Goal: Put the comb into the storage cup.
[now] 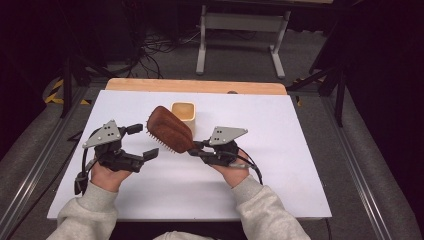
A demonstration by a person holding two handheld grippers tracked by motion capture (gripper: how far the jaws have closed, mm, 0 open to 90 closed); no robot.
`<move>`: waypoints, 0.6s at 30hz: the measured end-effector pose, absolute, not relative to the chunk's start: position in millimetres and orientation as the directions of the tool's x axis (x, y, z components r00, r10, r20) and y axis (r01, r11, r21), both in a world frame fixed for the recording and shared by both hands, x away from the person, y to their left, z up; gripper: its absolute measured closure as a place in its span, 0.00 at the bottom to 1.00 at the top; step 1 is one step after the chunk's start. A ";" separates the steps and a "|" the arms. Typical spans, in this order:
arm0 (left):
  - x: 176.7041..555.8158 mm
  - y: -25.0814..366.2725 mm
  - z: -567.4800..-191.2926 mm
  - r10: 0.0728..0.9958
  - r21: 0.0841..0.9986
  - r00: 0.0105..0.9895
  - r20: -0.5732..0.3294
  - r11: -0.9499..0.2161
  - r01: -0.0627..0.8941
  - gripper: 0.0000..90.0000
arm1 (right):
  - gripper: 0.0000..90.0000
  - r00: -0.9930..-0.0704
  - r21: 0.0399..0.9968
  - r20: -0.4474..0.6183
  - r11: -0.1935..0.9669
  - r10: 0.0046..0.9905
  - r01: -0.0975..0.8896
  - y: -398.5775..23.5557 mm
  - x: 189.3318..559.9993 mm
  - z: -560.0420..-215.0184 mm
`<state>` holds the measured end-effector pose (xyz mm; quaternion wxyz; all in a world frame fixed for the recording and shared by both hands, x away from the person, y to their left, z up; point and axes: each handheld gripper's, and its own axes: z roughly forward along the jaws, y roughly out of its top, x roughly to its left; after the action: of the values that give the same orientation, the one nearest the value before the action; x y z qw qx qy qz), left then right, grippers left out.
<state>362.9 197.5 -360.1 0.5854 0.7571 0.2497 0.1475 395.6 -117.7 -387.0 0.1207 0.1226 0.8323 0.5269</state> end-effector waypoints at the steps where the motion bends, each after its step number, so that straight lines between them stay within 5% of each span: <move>1: 364.4 194.3 -358.3 0.547 0.959 0.834 -0.075 -0.191 0.211 0.03 | 0.81 -0.941 0.906 -0.071 0.416 0.330 0.078 -117.8 395.6 -387.1; 18: 379.9 169.3 -358.7 0.596 0.941 0.794 -0.118 -0.189 0.282 0.01 | 0.81 -0.935 0.903 -0.084 0.424 0.344 0.075 -116.2 397.3 -392.4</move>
<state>379.9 169.3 -358.7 0.5671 0.7586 0.2894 0.1384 397.3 -116.2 -392.4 0.1290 0.1258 0.8339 0.5217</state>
